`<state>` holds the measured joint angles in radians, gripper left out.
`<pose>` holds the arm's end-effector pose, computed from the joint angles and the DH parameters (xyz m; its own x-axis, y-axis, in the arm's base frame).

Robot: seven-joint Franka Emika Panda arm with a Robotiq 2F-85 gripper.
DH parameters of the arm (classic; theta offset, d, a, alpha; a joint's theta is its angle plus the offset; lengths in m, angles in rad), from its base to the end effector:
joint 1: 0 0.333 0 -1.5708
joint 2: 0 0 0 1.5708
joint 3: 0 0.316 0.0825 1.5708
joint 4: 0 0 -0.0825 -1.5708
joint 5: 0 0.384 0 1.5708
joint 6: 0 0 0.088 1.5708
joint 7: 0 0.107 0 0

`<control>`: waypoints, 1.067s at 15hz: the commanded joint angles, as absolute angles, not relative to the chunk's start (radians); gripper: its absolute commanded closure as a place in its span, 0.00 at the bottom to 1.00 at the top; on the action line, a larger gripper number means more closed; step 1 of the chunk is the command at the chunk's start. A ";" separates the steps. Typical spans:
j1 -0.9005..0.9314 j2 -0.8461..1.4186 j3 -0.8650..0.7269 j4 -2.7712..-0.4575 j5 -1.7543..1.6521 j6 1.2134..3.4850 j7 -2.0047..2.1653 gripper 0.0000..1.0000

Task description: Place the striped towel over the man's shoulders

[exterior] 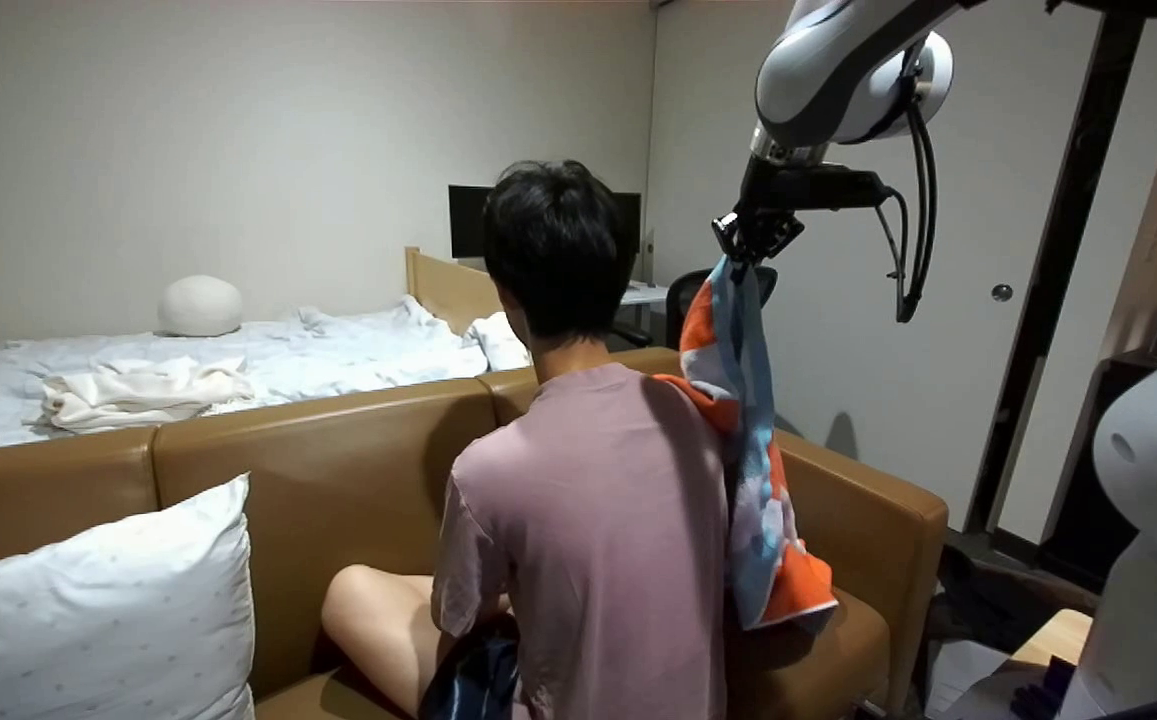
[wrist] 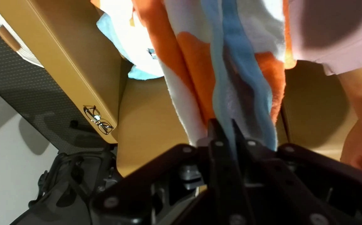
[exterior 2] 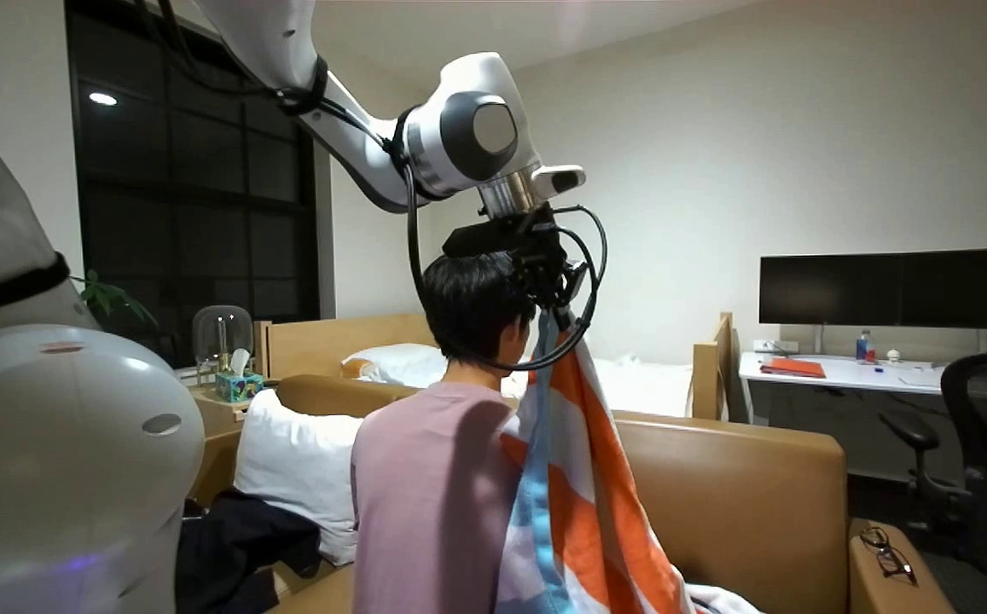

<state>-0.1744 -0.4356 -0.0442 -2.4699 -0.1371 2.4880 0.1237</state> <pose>0.4371 -0.0977 0.4986 0.8710 -0.2131 0.4427 -0.2610 -0.9641 0.0495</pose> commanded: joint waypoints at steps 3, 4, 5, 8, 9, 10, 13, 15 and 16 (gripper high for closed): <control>-0.176 -0.436 -0.059 -2.466 -0.136 2.486 0.122 0.95; -0.176 -0.436 -0.059 -2.466 -0.136 2.486 0.122 0.95; -0.176 -0.436 -0.059 -2.466 -0.136 2.486 0.122 0.95; -0.176 -0.436 -0.059 -2.466 -0.136 2.486 0.122 0.95; -0.176 -0.436 -0.059 -2.466 -0.136 2.486 0.122 0.95; -0.176 -0.436 -0.059 -2.466 -0.136 2.486 0.122 0.95; -0.176 -0.436 -0.059 -2.466 -0.136 2.486 0.122 0.95; -0.176 -0.436 -0.059 -2.466 -0.136 2.486 0.122 0.99; -0.176 -0.435 -0.056 -2.462 -0.141 2.483 0.120 0.99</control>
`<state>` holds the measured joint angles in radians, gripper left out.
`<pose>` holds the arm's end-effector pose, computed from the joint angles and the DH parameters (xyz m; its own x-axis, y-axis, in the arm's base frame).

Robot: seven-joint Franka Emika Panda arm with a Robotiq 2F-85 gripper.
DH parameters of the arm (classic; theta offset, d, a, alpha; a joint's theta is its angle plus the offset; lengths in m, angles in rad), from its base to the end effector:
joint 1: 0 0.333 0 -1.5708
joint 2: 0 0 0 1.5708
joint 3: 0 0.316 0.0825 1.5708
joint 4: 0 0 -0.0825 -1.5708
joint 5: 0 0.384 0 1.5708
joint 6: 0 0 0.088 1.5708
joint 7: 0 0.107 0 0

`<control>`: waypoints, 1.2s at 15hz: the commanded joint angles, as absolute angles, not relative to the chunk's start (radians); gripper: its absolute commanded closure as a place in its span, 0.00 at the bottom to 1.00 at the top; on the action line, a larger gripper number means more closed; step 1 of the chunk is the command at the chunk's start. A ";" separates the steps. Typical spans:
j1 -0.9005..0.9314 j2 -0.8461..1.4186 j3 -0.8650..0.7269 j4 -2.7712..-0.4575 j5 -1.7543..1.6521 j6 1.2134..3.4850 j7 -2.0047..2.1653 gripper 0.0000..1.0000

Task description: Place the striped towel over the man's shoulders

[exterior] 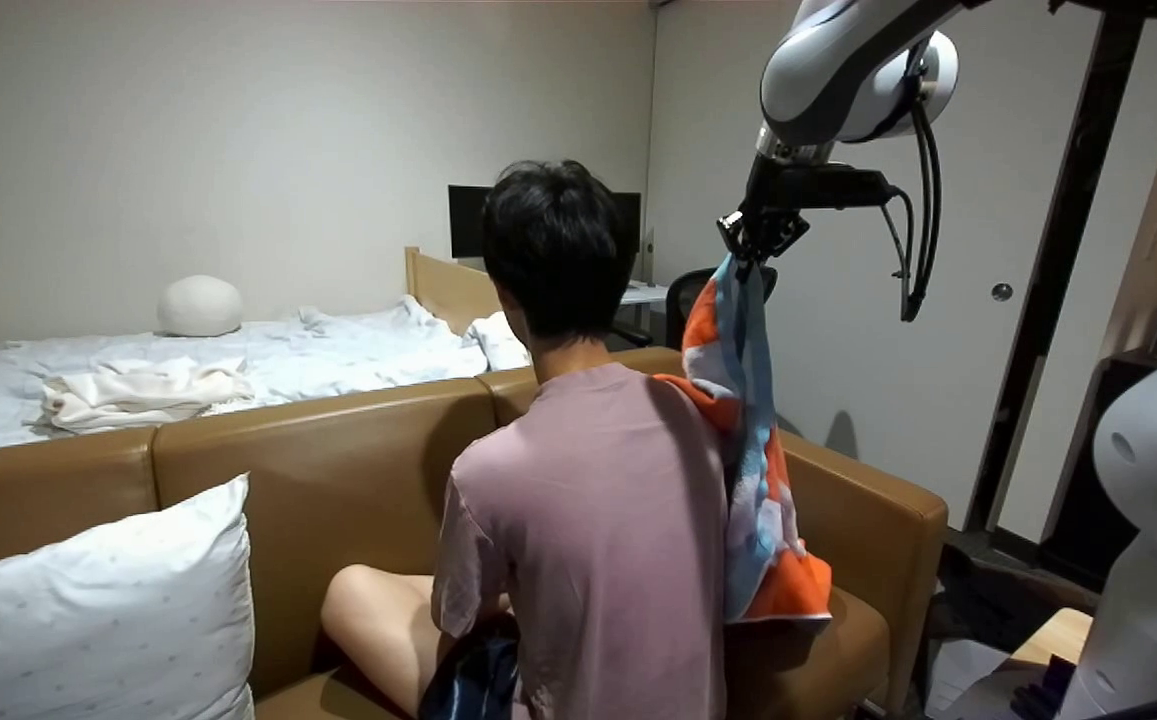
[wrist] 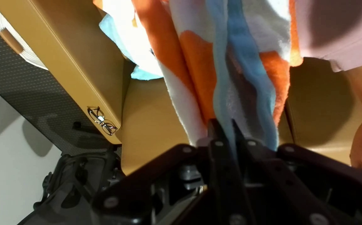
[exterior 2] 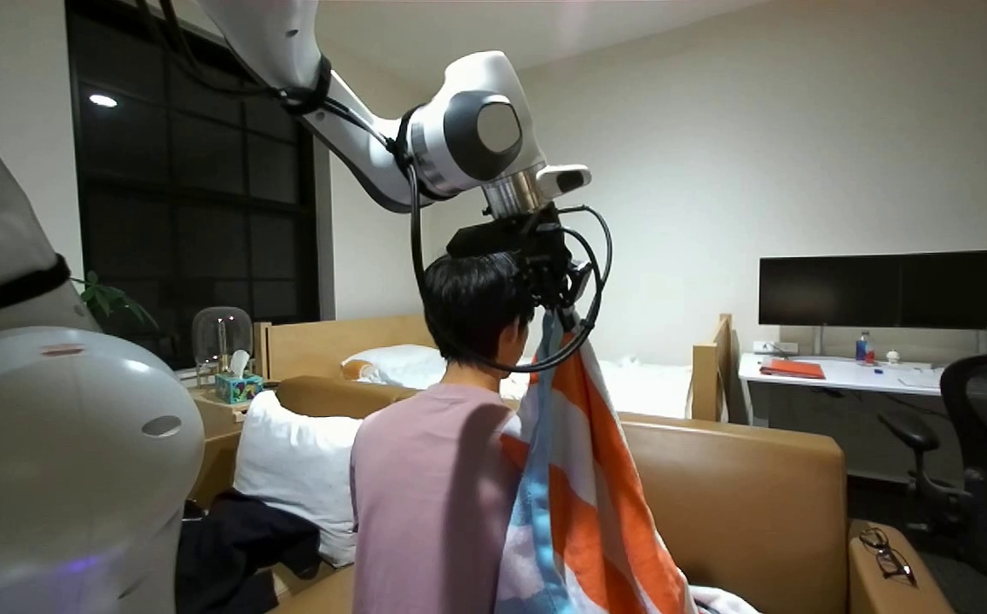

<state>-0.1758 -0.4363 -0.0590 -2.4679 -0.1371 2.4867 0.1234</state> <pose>0.4355 -0.1053 0.4996 0.8667 -0.2284 0.4436 -0.2753 -0.9604 0.0434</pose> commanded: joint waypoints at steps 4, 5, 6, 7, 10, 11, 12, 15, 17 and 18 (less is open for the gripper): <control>-0.172 -0.487 -0.038 -2.471 -0.147 2.477 0.132 0.99; -0.171 -0.508 -0.031 -2.474 -0.140 2.474 0.144 0.99; -0.169 -0.528 -0.027 -2.475 -0.136 2.469 0.146 0.99; -0.172 -0.551 -0.017 -2.479 -0.139 2.467 0.158 0.99; -0.169 -0.632 0.007 -2.500 -0.127 2.464 0.192 0.99; -0.172 -0.664 0.022 -2.503 -0.130 2.453 0.209 0.99; -0.173 -0.696 0.036 -2.508 -0.132 2.443 0.225 0.99; -0.166 -0.798 0.080 -2.507 -0.130 2.388 0.266 0.99; -0.160 -0.841 0.132 -2.505 -0.142 2.357 0.292 0.99; -0.151 -0.850 0.160 -2.502 -0.145 2.346 0.297 0.99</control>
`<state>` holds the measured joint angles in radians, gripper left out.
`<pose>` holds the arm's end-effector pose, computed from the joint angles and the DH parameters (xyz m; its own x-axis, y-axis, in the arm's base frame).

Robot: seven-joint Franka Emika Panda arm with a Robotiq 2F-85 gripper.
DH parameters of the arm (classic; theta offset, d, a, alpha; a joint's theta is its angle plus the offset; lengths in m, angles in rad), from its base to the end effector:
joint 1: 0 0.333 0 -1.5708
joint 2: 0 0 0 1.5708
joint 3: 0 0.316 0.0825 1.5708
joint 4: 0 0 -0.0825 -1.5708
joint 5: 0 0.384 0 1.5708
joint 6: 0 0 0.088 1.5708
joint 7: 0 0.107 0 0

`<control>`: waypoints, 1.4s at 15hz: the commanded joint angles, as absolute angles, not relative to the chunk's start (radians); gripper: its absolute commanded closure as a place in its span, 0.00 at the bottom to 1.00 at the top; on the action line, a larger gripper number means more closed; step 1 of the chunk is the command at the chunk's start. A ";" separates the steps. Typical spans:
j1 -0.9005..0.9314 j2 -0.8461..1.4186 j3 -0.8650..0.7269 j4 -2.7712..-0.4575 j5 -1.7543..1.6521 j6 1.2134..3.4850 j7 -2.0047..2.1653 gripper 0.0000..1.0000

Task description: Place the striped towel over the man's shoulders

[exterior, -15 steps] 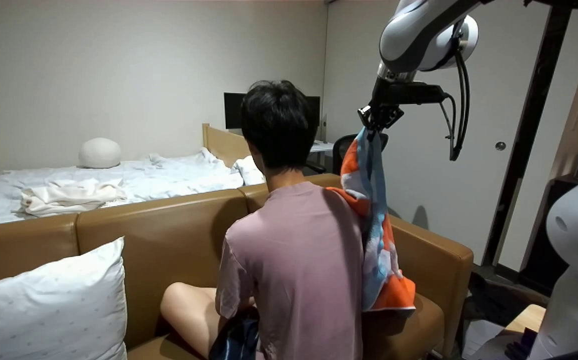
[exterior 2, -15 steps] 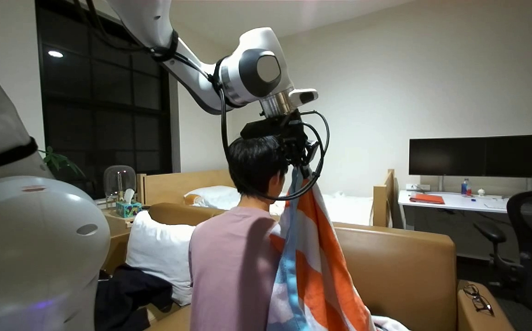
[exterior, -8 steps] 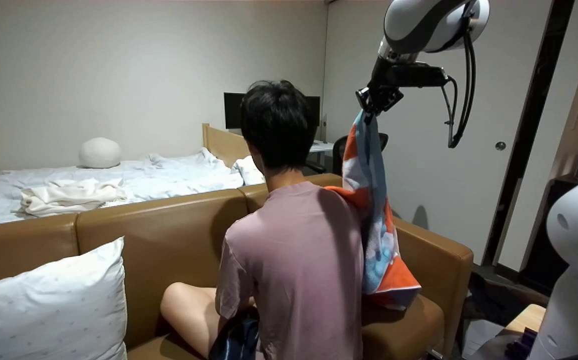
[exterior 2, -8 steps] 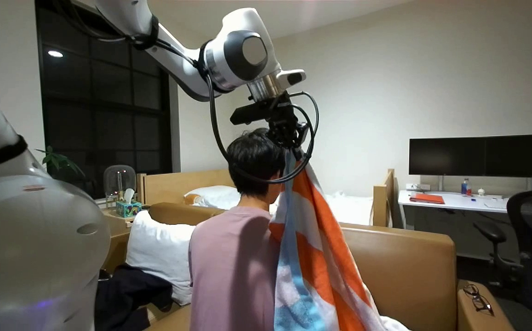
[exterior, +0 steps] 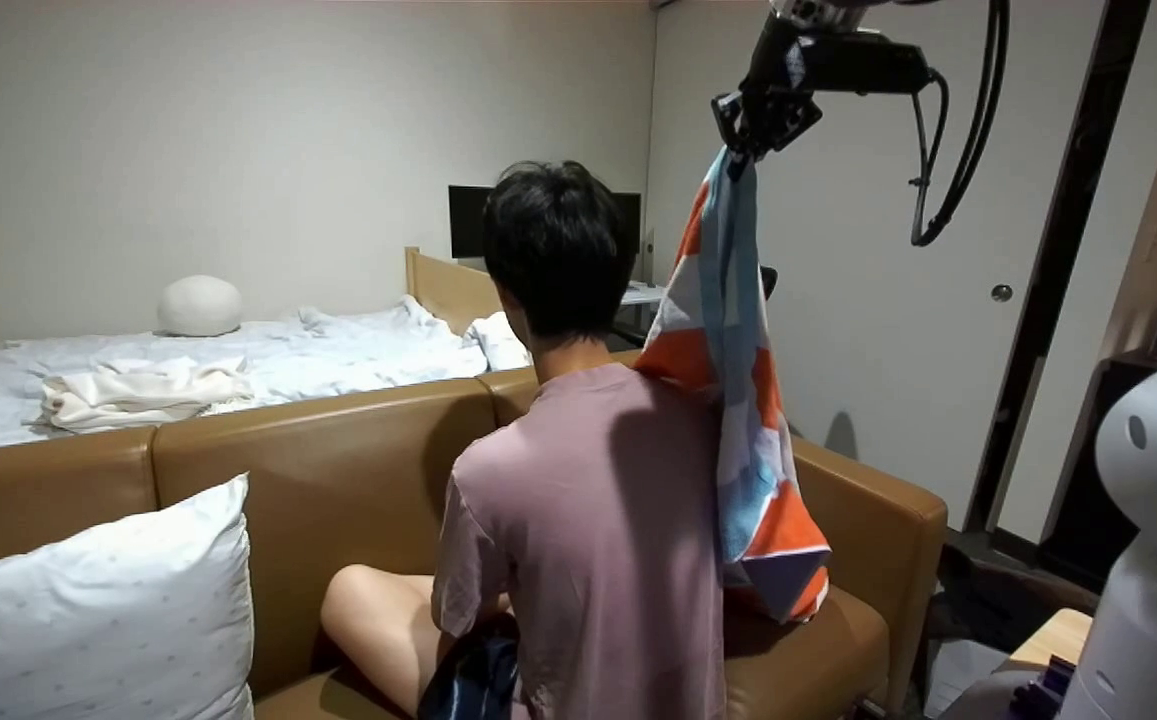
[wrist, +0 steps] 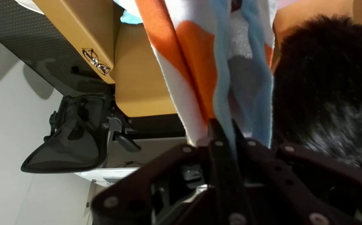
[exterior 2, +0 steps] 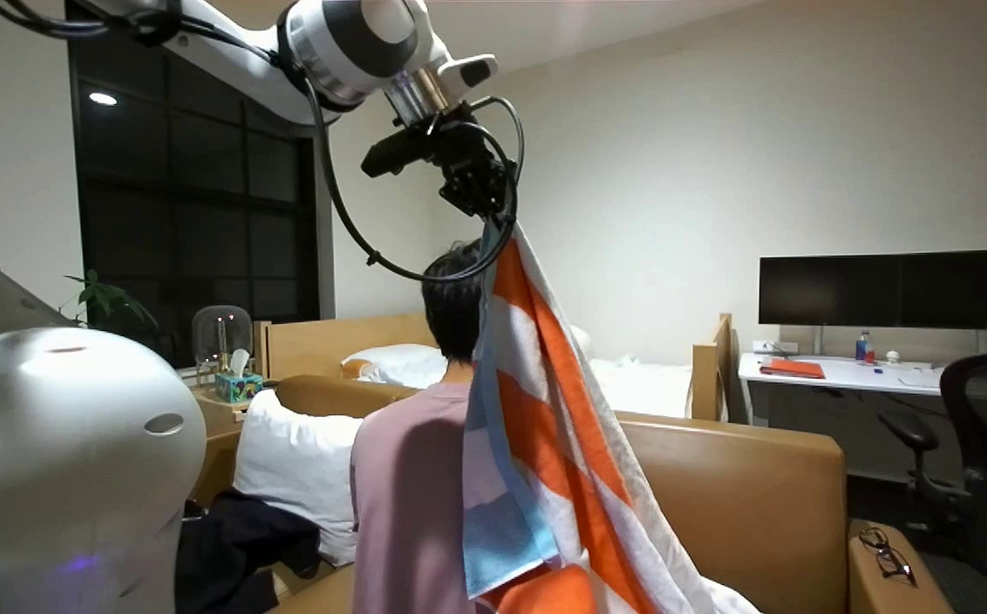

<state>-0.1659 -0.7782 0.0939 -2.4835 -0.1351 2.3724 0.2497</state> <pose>0.3644 -0.0190 0.6154 0.7517 -0.1848 0.6331 -0.2727 -0.9611 0.0432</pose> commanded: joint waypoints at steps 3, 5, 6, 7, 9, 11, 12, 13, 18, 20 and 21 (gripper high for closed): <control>-0.120 -0.798 0.283 -2.482 -0.153 2.346 0.336 0.99; -0.096 -0.725 0.366 -2.457 -0.155 2.353 0.368 0.99; -0.089 -0.689 0.397 -2.446 -0.159 2.356 0.380 0.99; -0.084 -0.647 0.422 -2.436 -0.162 2.365 0.393 0.99; -0.077 -0.584 0.433 -2.428 -0.163 2.387 0.401 0.99; -0.071 -0.545 0.409 -2.431 -0.161 2.402 0.398 0.99; -0.051 -0.594 0.409 -2.453 -0.168 2.376 0.401 0.99; -0.049 -0.575 0.400 -2.449 -0.170 2.378 0.401 0.95; -0.035 -0.576 0.392 -2.448 -0.170 2.377 0.398 0.95; -0.034 -0.576 0.391 -2.448 -0.169 2.377 0.398 0.95; -0.034 -0.576 0.391 -2.448 -0.169 2.377 0.398 0.99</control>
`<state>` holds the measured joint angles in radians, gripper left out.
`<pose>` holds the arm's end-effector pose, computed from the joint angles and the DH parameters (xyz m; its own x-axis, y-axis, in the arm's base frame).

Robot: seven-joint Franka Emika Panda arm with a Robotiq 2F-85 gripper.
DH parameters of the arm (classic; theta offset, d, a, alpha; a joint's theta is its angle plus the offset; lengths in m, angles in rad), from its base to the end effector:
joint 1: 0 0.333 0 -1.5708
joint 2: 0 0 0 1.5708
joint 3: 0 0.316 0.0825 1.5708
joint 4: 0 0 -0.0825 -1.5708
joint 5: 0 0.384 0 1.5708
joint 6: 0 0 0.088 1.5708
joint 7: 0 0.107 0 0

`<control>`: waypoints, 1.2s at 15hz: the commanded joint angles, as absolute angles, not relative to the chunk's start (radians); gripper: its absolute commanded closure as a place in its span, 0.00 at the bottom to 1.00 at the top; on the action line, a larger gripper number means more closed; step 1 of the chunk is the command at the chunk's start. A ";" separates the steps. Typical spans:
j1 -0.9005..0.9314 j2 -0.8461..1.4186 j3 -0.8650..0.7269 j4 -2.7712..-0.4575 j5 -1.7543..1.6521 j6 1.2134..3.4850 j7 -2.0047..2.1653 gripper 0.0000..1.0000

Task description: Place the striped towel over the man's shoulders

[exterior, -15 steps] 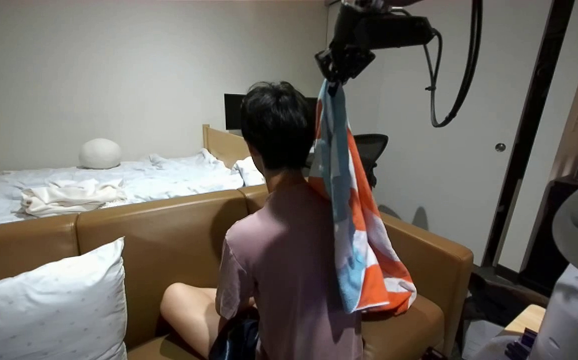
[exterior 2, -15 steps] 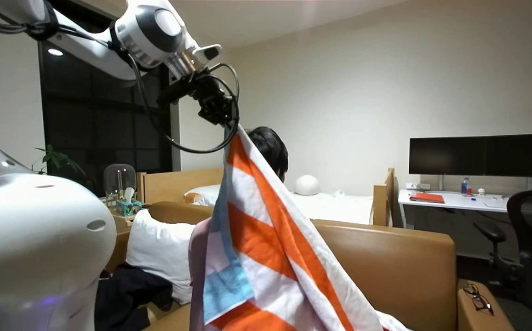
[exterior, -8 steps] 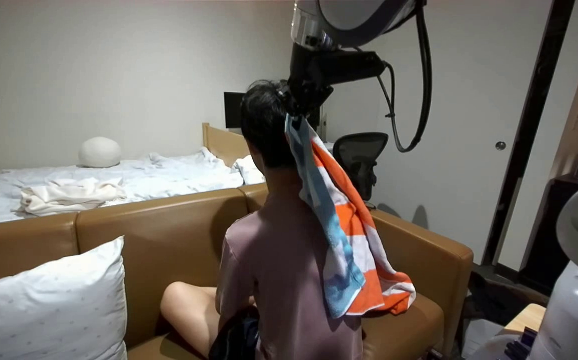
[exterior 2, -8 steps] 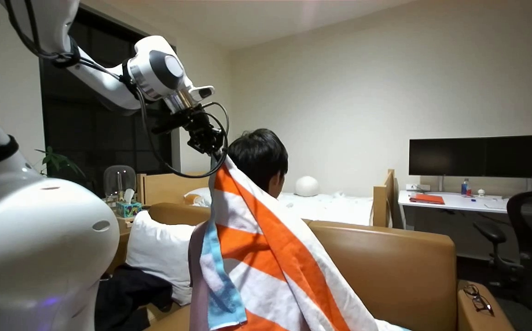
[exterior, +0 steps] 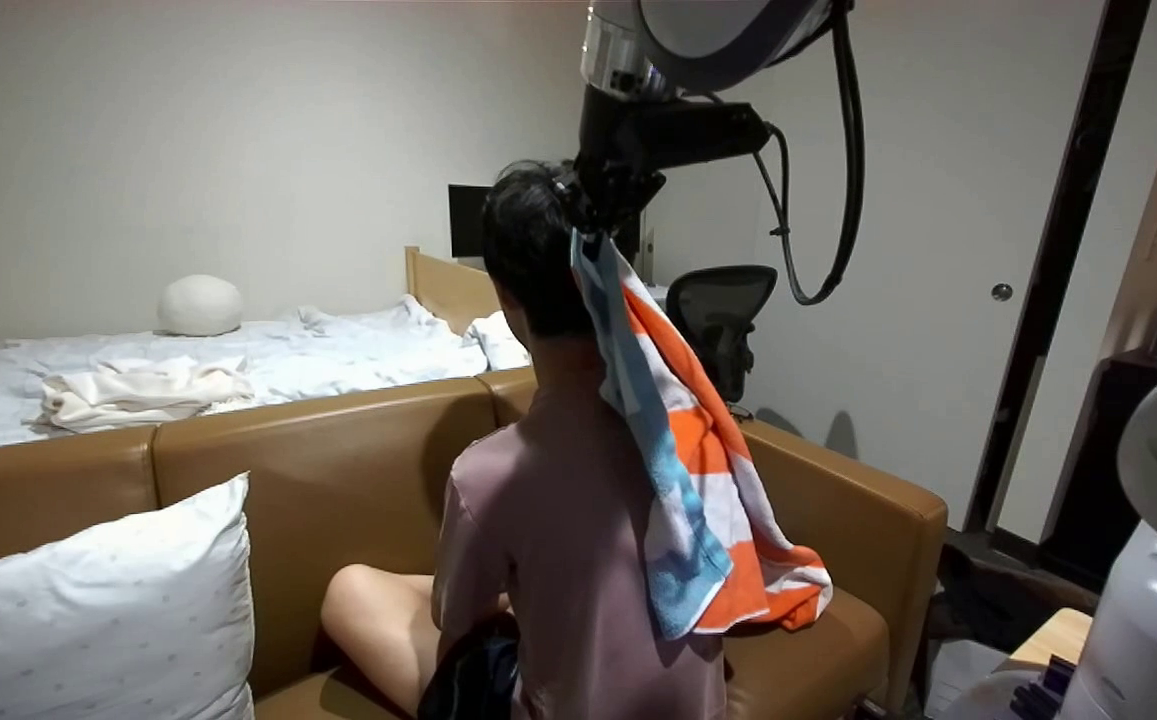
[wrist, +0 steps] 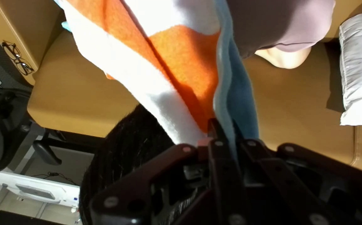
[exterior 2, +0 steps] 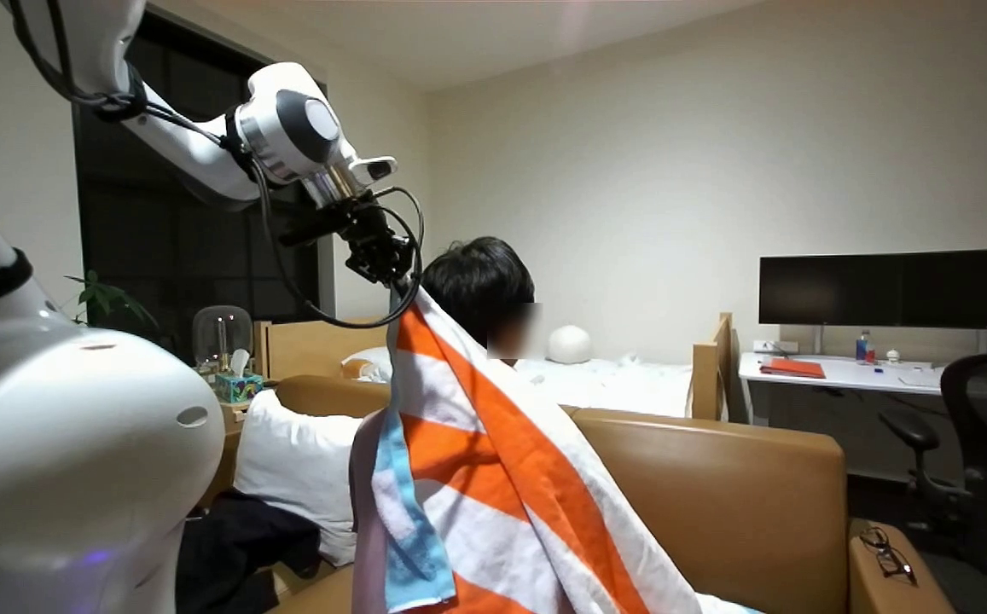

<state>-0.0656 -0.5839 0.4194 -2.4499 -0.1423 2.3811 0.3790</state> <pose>0.3934 0.1653 0.5375 0.8519 0.0888 0.5162 -0.0029 -0.9847 0.1740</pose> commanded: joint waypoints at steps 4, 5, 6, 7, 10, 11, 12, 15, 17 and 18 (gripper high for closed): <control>-0.005 -0.638 0.430 -2.429 -0.202 2.320 0.417 0.99; 0.006 -0.668 0.447 -2.420 -0.221 2.294 0.425 0.99; 0.018 -0.691 0.460 -2.413 -0.234 2.274 0.428 0.99; 0.022 -0.711 0.475 -2.403 -0.253 2.253 0.431 0.99; 0.045 -0.759 0.515 -2.346 -0.283 2.165 0.435 0.99; 0.046 -0.766 0.534 -2.309 -0.292 2.126 0.434 0.99; 0.043 -0.768 0.551 -2.276 -0.301 2.095 0.431 0.99; 0.019 -0.724 0.630 -2.143 -0.344 2.017 0.423 0.99; -0.006 -0.647 0.702 -2.054 -0.374 2.008 0.419 0.99; -0.028 -0.600 0.743 -2.018 -0.396 2.023 0.425 0.99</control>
